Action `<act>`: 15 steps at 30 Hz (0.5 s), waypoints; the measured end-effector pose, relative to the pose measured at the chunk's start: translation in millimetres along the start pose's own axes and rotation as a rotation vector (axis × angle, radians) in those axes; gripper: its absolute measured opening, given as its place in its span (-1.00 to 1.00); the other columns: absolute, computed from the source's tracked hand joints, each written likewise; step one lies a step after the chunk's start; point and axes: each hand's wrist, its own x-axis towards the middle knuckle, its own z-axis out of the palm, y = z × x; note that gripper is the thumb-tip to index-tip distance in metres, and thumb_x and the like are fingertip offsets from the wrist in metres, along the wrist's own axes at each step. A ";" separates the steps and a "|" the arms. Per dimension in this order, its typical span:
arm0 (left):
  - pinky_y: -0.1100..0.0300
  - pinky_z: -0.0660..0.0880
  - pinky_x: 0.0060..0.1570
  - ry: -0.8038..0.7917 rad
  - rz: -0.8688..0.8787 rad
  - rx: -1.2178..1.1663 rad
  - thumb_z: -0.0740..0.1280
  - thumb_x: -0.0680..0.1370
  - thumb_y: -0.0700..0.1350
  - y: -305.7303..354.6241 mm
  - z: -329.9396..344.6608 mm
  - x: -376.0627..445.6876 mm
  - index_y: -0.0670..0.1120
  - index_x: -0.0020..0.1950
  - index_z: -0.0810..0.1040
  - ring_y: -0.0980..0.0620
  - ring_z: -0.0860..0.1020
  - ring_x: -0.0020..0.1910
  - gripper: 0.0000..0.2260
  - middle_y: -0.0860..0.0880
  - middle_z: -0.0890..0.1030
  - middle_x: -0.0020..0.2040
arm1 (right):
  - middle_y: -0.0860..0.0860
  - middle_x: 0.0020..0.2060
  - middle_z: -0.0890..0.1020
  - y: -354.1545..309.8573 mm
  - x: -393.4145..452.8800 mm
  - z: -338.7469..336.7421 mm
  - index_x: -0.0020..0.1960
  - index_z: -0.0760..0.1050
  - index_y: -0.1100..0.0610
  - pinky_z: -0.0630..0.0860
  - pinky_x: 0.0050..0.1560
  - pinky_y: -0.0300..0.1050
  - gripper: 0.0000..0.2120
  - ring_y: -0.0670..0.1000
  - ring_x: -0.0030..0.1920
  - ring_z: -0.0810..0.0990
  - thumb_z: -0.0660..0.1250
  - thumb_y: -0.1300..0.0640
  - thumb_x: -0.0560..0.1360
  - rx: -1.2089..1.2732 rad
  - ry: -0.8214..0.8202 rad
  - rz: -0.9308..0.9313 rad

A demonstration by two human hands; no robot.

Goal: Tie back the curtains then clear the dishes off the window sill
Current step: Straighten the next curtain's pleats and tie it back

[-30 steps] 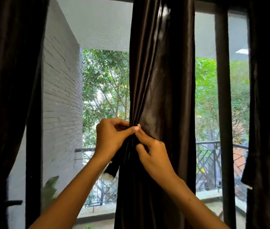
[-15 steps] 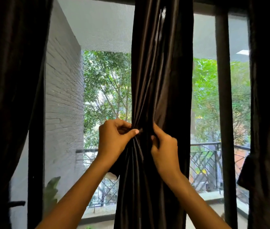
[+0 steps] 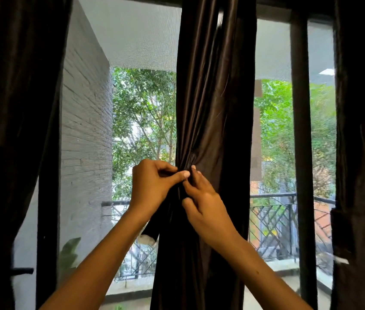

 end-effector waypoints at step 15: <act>0.31 0.58 -0.16 0.035 0.066 0.038 0.54 0.37 -0.12 -5.4 1.7 -5.5 -0.11 -0.15 0.70 0.21 0.63 -0.29 -0.88 0.04 0.67 -0.30 | 0.20 0.01 0.66 4.3 1.5 5.6 0.43 0.34 0.02 0.56 -0.04 0.16 -0.37 0.25 -0.01 0.63 0.20 0.44 0.43 0.031 0.349 0.036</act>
